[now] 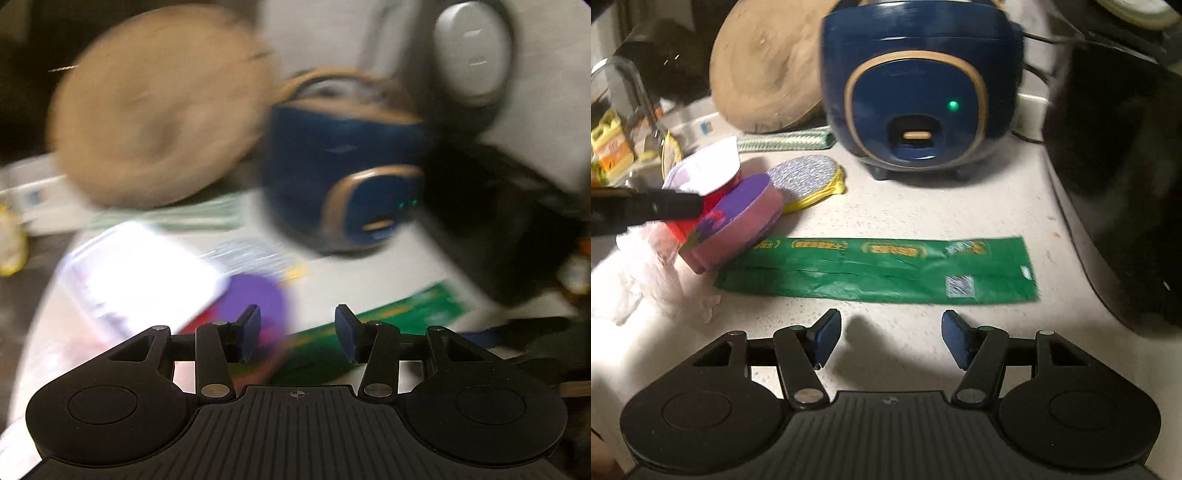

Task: Collect trash
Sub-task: 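Lift the sponge with the left gripper while the right approaches the green sachet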

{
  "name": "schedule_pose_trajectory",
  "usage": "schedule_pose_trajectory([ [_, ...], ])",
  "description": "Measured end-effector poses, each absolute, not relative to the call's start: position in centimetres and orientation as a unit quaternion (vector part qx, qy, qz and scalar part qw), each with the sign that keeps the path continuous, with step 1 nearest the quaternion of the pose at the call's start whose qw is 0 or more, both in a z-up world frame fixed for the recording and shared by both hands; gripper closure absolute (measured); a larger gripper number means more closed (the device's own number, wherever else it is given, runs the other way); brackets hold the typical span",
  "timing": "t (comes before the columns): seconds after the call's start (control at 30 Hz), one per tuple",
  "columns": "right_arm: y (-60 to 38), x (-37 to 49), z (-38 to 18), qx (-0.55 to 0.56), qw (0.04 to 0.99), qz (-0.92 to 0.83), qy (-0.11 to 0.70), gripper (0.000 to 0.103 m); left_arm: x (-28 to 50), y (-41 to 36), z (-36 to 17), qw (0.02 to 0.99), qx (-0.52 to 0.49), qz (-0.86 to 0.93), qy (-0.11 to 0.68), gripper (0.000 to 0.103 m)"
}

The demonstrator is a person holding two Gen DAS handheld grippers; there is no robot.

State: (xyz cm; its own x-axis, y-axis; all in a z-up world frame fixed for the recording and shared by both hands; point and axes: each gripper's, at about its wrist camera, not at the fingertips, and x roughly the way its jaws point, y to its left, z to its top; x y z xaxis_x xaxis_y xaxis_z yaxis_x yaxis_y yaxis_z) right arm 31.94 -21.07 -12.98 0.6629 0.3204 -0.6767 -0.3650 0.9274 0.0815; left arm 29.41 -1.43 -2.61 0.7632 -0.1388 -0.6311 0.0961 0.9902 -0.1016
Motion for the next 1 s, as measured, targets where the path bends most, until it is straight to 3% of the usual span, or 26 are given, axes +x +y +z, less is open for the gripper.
schedule_pose_trajectory([
  [0.13, -22.0, 30.5, -12.3, -0.021, 0.913, 0.194, 0.359, 0.035, 32.8, -3.5, -3.7, 0.910, -0.073, -0.160, 0.376, 0.052],
  [0.37, -21.0, 29.3, -12.6, -0.032, 0.908, 0.209, 0.361, 0.034, 37.1, -2.5, -7.6, 0.892, -0.067, -0.133, 0.426, 0.054],
  [1.0, -20.8, 36.5, -13.3, 0.104, 0.882, 0.231, 0.397, 0.034, 31.5, 3.3, -10.0, 0.833, -0.188, -0.153, 0.497, 0.063],
])
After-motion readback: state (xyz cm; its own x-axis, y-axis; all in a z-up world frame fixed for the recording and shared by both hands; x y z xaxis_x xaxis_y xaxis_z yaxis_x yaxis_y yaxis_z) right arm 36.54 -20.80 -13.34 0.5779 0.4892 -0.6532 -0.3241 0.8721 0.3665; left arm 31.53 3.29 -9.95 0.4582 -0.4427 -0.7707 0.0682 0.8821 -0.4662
